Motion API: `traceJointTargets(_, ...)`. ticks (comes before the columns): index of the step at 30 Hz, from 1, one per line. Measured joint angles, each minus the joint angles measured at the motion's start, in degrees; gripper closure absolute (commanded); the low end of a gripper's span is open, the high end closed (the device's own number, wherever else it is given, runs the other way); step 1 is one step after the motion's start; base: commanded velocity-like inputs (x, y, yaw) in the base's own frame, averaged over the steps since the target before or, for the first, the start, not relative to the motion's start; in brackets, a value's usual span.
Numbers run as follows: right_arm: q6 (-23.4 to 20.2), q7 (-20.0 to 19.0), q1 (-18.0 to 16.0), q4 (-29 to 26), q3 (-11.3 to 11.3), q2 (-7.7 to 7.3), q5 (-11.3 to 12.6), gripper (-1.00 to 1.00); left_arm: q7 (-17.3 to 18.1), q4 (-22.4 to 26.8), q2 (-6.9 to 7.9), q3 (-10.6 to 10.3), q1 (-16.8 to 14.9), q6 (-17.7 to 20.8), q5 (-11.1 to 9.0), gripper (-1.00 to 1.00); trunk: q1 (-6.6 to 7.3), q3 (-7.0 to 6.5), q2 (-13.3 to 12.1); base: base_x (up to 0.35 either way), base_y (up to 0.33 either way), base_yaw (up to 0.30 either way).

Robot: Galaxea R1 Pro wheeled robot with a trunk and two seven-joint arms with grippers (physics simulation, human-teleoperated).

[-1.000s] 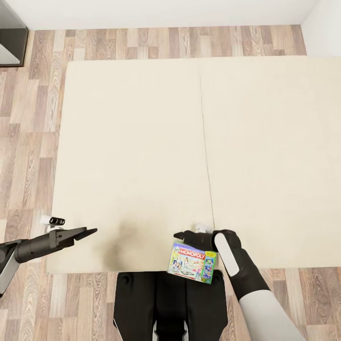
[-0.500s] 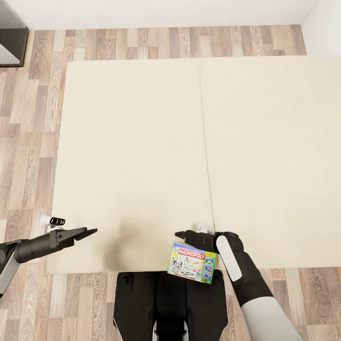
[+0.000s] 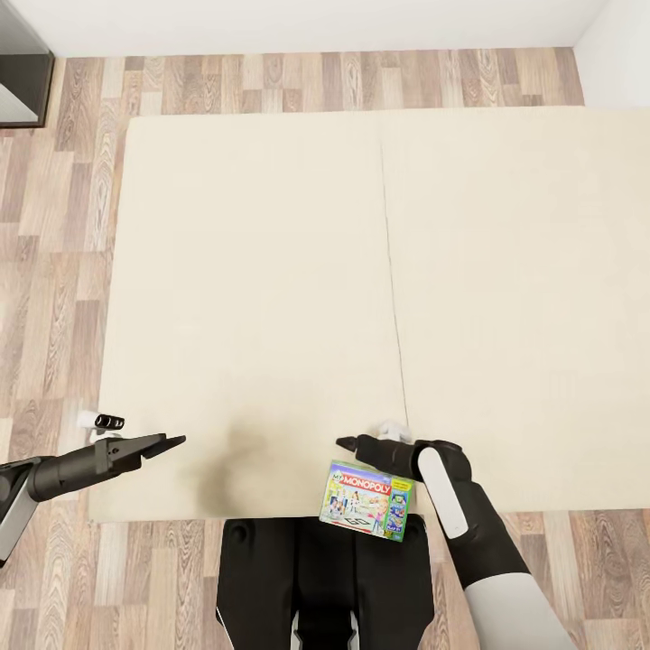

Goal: Put all the toys in the child's room - the three board games (two on the bed and one on the table), the two jigsaw puzzles on the table, and the tennis ball on the table - inside the toy box on the table in the child's room.

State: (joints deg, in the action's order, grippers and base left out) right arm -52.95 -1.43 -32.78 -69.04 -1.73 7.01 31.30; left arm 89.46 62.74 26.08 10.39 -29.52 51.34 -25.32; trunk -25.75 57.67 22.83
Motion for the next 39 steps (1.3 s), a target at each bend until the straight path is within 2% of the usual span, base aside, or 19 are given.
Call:
traceJointTargets(14, -0.76, 0.25, 0.01, -1.06, 0.1, 0.06, -0.02, -1.0, 0.0, 0.0, 0.0, 0.0, 0.0, 0.0, 0.01, -1.0, 0.0, 0.0, 0.0, 0.0, 0.0, 0.0)
traceJointTargets(17, -1.12, 0.36, 0.22, -3.64, 0.09, 0.08, -0.05, -1.0, 0.02, 0.0, 0.0, 0.0, 0.0, 0.0, 0.01, -1.0, 0.0, 0.0, 0.0, 0.0, 0.0, 0.0)
traceJointTargets(23, -5.85, 1.51, 3.09, -14.26, 0.17, 0.11, -0.7, -1.0, 0.06, 0.0, 0.0, 0.0, 0.0, 0.0, 0.01, -1.0, 0.0, 0.0, 0.0, 0.0, 0.0, 0.0)
traceJointTargets(28, -6.82, 3.12, 5.76, -17.79, 1.6, 0.08, -0.54, -1.0, 0.07, 0.0, 0.0, 0.0, 0.0, 0.0, 0.0, -1.0, 0.0, 0.0, 0.0, 0.0, 0.0, 0.0)
traceJointTargets(35, -6.76, 3.46, 6.89, -18.69, 3.56, 0.0, -0.53, -1.0, 0.07, 0.0, 0.0, 0.0, 0.0, 0.0, 0.01, -1.0, 0.0, 0.0, 0.0, 0.0, 0.0, 0.0)
traceJointTargets(39, -6.76, 3.5, 9.02, -18.78, 4.61, -0.03, -0.59, -1.0, 0.07, 0.01, -0.02, 0.0, 0.0, 0.0, 0.01, -1.0, 0.0, 0.0, 0.0, 0.0, 0.0, 0.0)
